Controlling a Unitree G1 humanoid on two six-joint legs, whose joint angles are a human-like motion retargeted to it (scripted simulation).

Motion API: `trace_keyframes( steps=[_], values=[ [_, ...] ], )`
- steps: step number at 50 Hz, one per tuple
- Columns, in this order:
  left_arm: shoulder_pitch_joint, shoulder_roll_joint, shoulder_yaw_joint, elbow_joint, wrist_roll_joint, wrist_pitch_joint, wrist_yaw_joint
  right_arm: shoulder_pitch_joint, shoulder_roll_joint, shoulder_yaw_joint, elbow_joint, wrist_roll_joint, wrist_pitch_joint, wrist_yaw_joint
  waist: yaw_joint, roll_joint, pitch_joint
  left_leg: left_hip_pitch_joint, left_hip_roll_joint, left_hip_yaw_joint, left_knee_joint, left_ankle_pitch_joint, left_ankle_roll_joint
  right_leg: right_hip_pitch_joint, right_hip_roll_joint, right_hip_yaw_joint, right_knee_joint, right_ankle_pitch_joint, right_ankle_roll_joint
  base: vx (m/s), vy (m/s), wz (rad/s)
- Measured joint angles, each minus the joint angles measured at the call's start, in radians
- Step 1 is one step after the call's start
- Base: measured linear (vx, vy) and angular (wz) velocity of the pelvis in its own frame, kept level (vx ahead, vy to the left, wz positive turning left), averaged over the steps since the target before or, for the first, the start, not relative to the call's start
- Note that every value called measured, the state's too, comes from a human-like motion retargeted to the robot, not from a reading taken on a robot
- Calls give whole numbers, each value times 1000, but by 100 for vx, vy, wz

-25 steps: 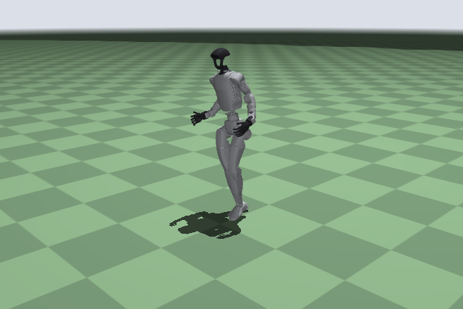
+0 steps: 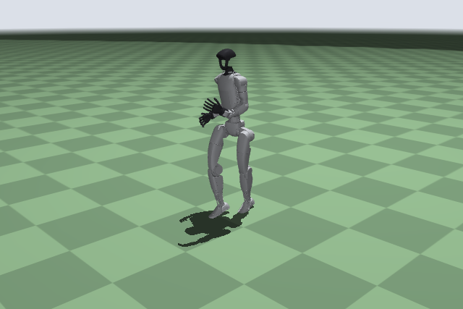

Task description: Walk run

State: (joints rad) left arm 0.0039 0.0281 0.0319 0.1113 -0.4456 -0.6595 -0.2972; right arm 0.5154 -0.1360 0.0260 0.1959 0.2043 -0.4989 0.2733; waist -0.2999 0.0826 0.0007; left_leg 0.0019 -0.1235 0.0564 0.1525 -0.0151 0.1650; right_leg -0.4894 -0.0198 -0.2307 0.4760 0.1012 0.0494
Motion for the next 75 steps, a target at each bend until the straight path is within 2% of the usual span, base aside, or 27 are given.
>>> trace_keyframes(
  steps=[4,7,8,10,11,15,20,23,26,28,30,32,35,37,43,48,50,52,53,55,58,61,66,69,70,72,75],
  values=[
    [92,56,10,15,3,3,-36,-5,-19,-5,-38,-16,7,12,-74,-2,-8,135,-16,-23,-24,185,-69,-14,3,156,-273,-127,55,125,-44,47],
    [198,68,26,76,24,10,-78,-19,-15,3,-72,-31,11,4,-86,-7,-24,172,-19,-25,103,384,-160,6,-1,89,-220,-60,-70,144,-56,-15],
    [244,63,38,99,27,12,-102,-22,-10,16,-80,-33,13,0,-73,-12,-37,151,-25,-2,196,474,-195,23,-18,76,-167,-123,-102,135,-55,-66],
    [323,39,51,157,33,18,-158,-44,14,19,-76,-11,14,-1,-31,27,-3,30,67,36,584,539,-234,65,149,233,-61,-249,-157,146,-53,-74],
    [342,8,51,189,31,31,-179,-69,28,5,-60,7,19,6,-6,23,3,-28,73,24,709,539,-237,98,125,192,-58,-257,-157,141,-40,-37],
    [410,-125,80,232,-63,96,-275,-140,37,8,-7,43,15,-18,29,-60,-25,-219,34,53,831,303,-142,235,48,182,-139,-265,-172,125,-32,13],
    [472,-122,131,184,-93,80,-292,-172,5,21,-10,30,-10,-46,190,-127,-8,-432,103,237,588,45,-82,416,34,118,-305,6,-161,120,-35,-87],
    [467,-66,117,153,-63,76,-281,-161,2,-2,-23,43,-9,-23,284,-129,1,-457,80,285,233,-30,-61,525,86,129,-363,194,-149,130,-28,-64],
    [429,-14,93,113,-39,72,-252,-135,-8,-19,-37,48,-1,13,310,-136,2,-437,9,162,9,-52,-119,630,109,59,-361,342,-124,152,-33,7],
    [405,13,81,74,-12,65,-226,-111,-25,-11,-52,48,2,33,302,-162,-1,-406,-29,135,14,15,-11,642,104,68,-219,413,-84,146,-42,38],
    [388,26,62,43,20,59,-194,-69,-33,-12,-55,37,7,73,235,-221,-12,-358,-131,108,146,-108,88,577,66,58,125,422,-35,187,-40,122],
    [295,9,90,40,8,46,-165,-77,-38,-2,-19,36,23,117,154,-237,-11,-358,-163,8,279,-204,44,467,21,13,421,422,-61,123,-36,56],
    [132,-14,71,35,-97,47,-156,-35,-49,39,-9,67,14,115,195,-121,-28,-271,35,59,251,-260,23,342,94,-11,407,379,-133,118,-42,-84],
    [40,-31,15,25,-206,52,-135,10,-54,15,-10,83,9,118,174,-73,-30,-207,59,29,215,-265,12,238,105,-17,404,231,-144,128,-41,17],
    [-49,-12,-64,-50,-351,73,-142,98,-103,-48,-30,98,10,132,-13,10,-46,-11,36,-38,37,42,-49,1,-18,-57,71,-30,-66,129,-38,97],
    [18,34,1,-51,-245,52,-142,47,-124,-40,-63,61,15,114,-126,17,-44,152,12,-46,9,376,-137,-35,-33,140,-282,-193,70,132,-48,30],
    [66,37,15,-27,-209,55,-140,17,-114,-28,-89,37,17,96,-149,6,-42,194,2,-61,85,508,-214,-12,-39,95,-269,-90,-13,133,-49,-32],
    [153,43,46,10,-187,67,-187,-2,-93,11,-116,18,20,79,-115,22,-47,121,58,9,397,539,-281,25,6,-2,-153,-128,-152,160,-71,-127],
    [203,43,71,46,-175,76,-230,-19,-77,25,-117,15,20,74,-93,45,-29,65,112,27,588,539,-267,37,139,171,-87,-202,-180,178,-76,-107],
    [271,42,78,149,-158,103,-310,-89,-28,-30,-90,20,35,88,-44,9,-51,-32,10,-62,693,539,-259,79,53,157,-76,-224,-172,145,-51,-17],
    [372,51,33,274,-204,147,-379,-163,3,7,-53,-16,25,49,-18,-46,-72,-172,48,44,760,296,-141,198,43,199,-118,-271,-194,137,-33,-11],
    [460,51,57,325,-255,195,-430,-212,6,31,-35,-32,12,-1,43,-58,-64,-313,96,140,660,100,-81,315,59,179,-229,-191,-215,132,-21,-46],
    [532,22,137,303,-258,166,-390,-231,-11,49,-48,13,10,15,202,-75,-41,-415,41,205,175,-16,-70,514,92,86,-371,118,-182,124,-24,-90],
    [505,-22,165,232,-224,125,-296,-218,-17,51,-61,34,12,26,270,-98,-21,-397,-13,139,-41,-34,-145,621,86,25,-367,291,-140,127,-27,-64],
    [487,-39,173,200,-212,109,-260,-213,-20,54,-67,34,12,28,287,-106,-15,-388,-7,149,-67,-18,-144,644,94,40,-342,346,-129,163,-35,-71],
    [443,-68,173,129,-175,81,-183,-196,-28,57,-89,27,12,35,311,-146,-2,-377,-8,207,11,40,31,637,74,59,-151,422,-78,158,-50,-31],
    [344,-86,137,72,-136,43,-80,-139,-22,27,-87,17,16,87,180,-232,-24,-341,-164,14,220,-220,77,490,-6,-5,386,422,-13,166,-26,153]
  ],
)
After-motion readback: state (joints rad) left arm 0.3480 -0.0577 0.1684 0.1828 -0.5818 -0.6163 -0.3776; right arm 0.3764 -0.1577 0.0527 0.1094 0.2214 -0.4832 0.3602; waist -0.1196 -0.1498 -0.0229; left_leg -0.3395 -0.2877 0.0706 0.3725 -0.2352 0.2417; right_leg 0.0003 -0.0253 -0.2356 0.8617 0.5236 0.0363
